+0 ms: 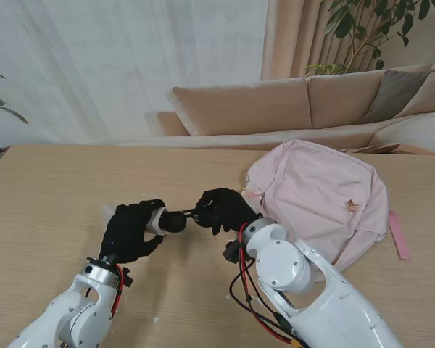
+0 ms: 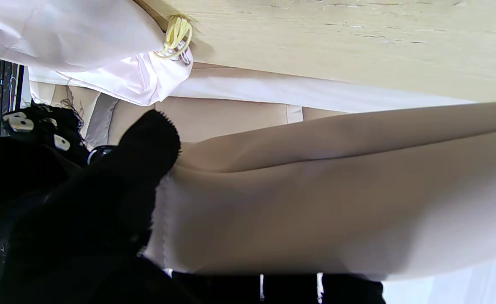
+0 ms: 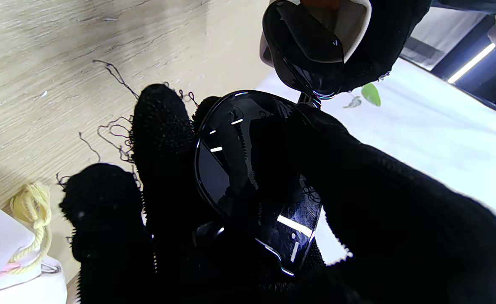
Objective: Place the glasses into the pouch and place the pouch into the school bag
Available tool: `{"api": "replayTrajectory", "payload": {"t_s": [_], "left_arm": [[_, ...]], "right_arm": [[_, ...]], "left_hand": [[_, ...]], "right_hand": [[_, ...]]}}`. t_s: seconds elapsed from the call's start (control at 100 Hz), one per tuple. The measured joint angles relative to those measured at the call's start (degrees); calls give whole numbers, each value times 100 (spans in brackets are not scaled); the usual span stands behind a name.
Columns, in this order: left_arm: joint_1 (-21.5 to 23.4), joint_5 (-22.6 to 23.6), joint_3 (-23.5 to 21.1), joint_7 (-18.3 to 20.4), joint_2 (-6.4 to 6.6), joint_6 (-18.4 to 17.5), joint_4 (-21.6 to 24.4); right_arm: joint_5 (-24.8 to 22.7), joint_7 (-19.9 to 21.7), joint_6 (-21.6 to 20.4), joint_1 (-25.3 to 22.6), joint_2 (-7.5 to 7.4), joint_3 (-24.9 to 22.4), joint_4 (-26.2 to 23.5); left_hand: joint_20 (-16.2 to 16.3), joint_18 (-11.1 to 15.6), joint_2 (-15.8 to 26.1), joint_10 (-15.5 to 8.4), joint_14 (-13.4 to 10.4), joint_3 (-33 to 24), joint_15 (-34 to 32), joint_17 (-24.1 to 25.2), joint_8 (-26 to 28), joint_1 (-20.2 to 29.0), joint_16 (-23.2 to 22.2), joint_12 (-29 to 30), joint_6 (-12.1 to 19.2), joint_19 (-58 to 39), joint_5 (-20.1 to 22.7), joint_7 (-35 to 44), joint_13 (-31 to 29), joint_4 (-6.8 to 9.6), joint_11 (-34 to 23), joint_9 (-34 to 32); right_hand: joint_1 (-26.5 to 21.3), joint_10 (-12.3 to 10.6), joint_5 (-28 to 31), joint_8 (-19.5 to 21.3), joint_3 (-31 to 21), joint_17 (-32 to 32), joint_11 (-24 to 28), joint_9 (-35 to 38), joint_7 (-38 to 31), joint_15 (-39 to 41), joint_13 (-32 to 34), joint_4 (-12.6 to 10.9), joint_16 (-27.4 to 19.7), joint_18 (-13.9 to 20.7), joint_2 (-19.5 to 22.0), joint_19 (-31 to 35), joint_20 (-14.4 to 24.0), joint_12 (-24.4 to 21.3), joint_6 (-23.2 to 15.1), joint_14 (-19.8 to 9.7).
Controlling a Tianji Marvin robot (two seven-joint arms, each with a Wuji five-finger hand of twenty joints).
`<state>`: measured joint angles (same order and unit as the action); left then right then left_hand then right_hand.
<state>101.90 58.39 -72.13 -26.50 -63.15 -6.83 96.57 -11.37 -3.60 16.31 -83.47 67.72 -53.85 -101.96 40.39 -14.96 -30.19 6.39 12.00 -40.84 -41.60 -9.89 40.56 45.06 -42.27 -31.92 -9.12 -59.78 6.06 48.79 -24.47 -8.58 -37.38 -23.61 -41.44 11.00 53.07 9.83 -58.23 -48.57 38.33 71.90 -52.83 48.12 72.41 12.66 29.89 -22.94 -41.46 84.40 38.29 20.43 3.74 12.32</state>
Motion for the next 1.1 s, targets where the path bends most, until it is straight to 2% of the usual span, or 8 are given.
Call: {"api": "replayTrajectory", "payload": {"t_s": [0.25,0.74,0.92,1.1], "left_arm": [[-31,-27,74,53,2,77,9],[-115,-35,187,-19,2,119,-61],[-132,-22,219,-80,0,172,-68],[-141,-48,252,-96,-4,238,-75]], "right_arm": [[-67,-47,155,99,31,111,11],[11,-146,204,278,95,272,154],[68,-384,298,301,178,327,199],[167,-446,396,358,235,397,243]], "left_hand": [[-4,0,-1,0,0,-3,0,35,0,0,0,0,-3,0,0,0,-1,0,0,6],[-4,0,-7,1,-2,-11,0,47,-181,4,0,0,-83,0,0,-13,-1,1,63,114],[-4,0,-8,1,-3,-12,0,47,-216,4,0,0,-130,0,-1,-28,-1,1,63,167],[-4,0,-12,1,-3,-12,-1,50,-260,5,0,0,-143,0,-1,-39,-1,1,63,167]], "right_hand": [[2,2,2,-62,-19,-110,11,54,-50,157,3,0,1,-65,-19,6,-5,5,18,0],[8,22,3,-63,-153,-279,81,59,-124,364,4,0,1,-82,-59,133,-72,8,139,9],[48,63,62,-63,-241,-461,142,121,-125,577,48,0,1,-143,-159,195,-88,26,146,59],[69,71,63,-63,-320,-550,154,183,-190,700,54,-1,2,-147,-164,201,-142,29,262,63]]}}
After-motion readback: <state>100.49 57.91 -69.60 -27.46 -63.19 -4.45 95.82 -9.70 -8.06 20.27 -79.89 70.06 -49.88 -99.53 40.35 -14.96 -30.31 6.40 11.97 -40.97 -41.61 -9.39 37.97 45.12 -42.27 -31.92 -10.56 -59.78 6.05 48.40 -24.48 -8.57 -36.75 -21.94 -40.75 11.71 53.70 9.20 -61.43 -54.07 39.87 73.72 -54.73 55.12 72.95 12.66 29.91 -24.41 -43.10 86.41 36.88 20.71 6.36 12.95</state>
